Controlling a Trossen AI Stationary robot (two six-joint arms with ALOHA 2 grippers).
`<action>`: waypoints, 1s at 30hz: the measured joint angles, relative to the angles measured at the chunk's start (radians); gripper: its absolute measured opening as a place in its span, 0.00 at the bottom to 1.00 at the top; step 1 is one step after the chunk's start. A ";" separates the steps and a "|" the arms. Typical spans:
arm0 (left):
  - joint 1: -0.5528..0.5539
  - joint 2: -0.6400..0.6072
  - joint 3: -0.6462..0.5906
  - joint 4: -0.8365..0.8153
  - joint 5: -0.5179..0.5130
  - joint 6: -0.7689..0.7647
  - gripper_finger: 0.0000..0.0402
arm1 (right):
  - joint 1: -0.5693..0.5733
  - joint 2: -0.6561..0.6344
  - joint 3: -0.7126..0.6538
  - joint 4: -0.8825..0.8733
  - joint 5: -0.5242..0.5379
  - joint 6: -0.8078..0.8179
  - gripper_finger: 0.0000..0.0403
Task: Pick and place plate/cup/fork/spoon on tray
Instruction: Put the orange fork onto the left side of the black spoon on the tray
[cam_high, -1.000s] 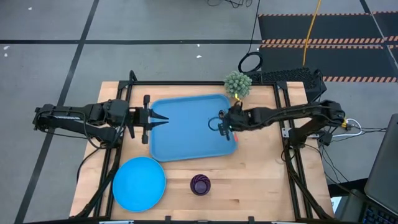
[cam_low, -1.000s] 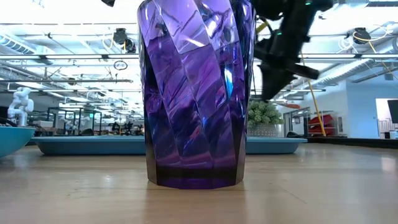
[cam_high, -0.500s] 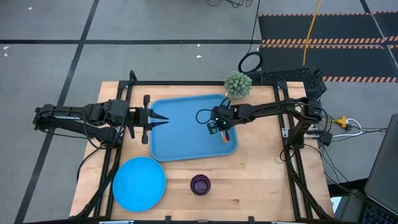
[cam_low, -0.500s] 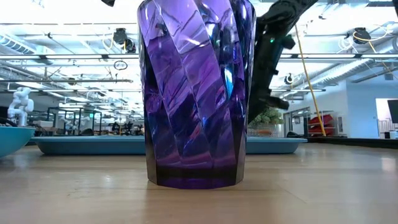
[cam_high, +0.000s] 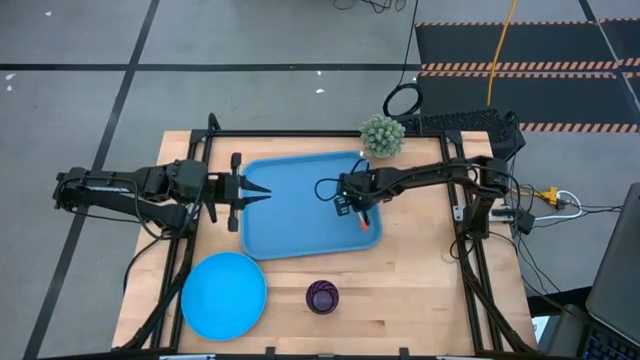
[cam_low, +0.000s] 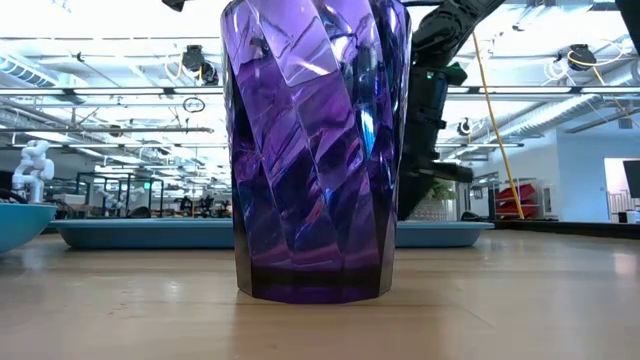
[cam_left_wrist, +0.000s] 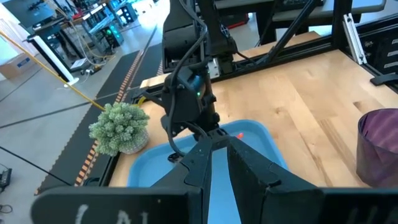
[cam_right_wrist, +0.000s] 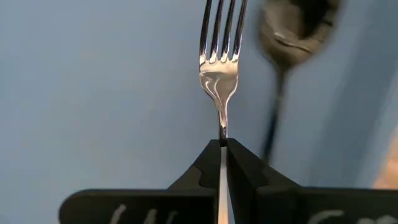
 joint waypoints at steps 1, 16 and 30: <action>0.000 0.000 0.000 0.000 0.000 0.000 0.14 | -0.001 0.000 0.000 -0.002 0.001 0.008 0.00; 0.001 0.000 0.000 -0.054 -0.001 0.041 0.14 | 0.000 0.001 0.007 0.147 0.025 0.059 0.00; 0.062 0.000 0.000 -0.062 -0.003 0.024 0.14 | 0.009 0.078 0.333 -0.078 0.056 -0.026 0.00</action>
